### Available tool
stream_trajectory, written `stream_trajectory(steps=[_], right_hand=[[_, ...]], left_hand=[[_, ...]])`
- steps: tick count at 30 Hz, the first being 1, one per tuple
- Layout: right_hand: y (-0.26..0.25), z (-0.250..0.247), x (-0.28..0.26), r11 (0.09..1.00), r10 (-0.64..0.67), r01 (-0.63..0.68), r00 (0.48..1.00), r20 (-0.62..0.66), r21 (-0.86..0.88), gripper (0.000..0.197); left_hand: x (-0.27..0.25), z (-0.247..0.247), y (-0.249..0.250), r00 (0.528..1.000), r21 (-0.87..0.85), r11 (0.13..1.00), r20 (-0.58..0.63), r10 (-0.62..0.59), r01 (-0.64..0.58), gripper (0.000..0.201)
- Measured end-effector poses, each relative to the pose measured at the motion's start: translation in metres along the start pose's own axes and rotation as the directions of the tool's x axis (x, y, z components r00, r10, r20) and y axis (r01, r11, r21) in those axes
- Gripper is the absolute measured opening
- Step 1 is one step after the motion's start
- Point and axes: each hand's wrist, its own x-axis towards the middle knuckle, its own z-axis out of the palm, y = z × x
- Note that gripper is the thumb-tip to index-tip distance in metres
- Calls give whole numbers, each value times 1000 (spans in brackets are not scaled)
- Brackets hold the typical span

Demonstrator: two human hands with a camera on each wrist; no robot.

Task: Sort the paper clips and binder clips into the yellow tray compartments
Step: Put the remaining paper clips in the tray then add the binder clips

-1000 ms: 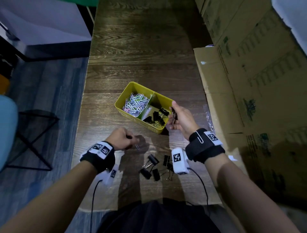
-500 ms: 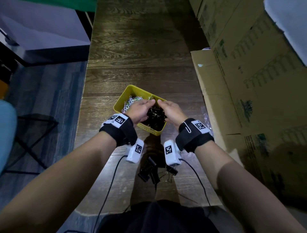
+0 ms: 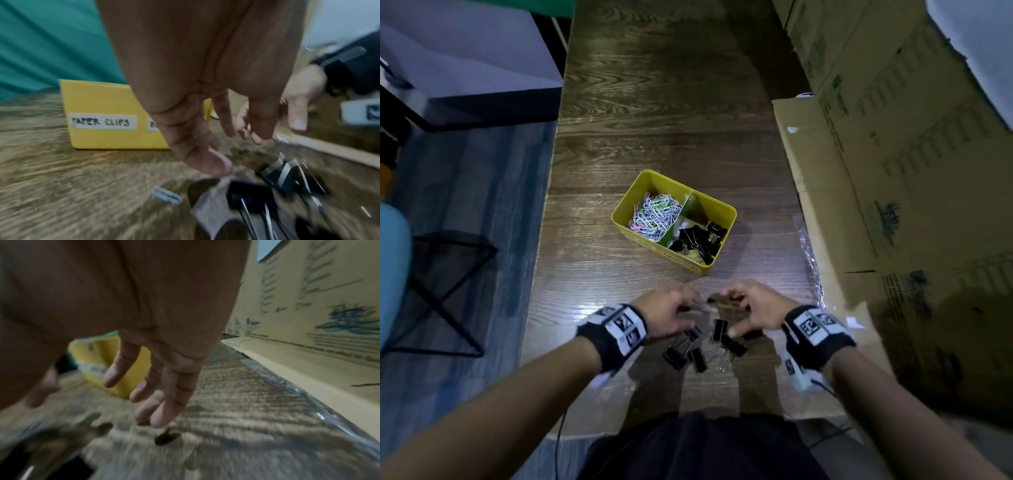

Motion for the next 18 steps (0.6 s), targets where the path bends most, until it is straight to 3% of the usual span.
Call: stream_trajectory(steps=[2, 4, 7, 10, 13, 15, 17, 18], right_hand=[[10, 22, 4, 974, 39, -28, 998, 41, -224, 95], [15, 45, 10, 928, 34, -23, 999, 22, -373, 101], [16, 69, 15, 887, -64, -4, 989, -133, -461, 76], [15, 77, 18, 932, -99, -7, 957, -273, -362, 51], [15, 78, 21, 960, -101, 6, 941, -324, -280, 43], [12, 73, 22, 986, -69, 4, 918, -390, -164, 38], [10, 65, 22, 1000, -29, 26, 889, -458, -13, 34], [9, 60, 21, 997, -2, 41, 875, -484, 72, 30]], left_hand=[[0, 25, 2, 999, 165, 986, 21, -37, 33, 55], [2, 43, 7, 998, 260, 965, 25, -54, 46, 58], [8, 57, 11, 996, 332, 939, -25, -83, 86, 50], [15, 58, 11, 991, 313, 942, -94, -99, 124, 40], [19, 53, 8, 977, 152, 978, -179, -116, 143, 33], [20, 49, 2, 937, -69, 980, -287, -200, 188, 27], [23, 42, -6, 893, -328, 927, -338, -296, 183, 12], [23, 38, -8, 888, -485, 860, -310, -340, 159, 6]])
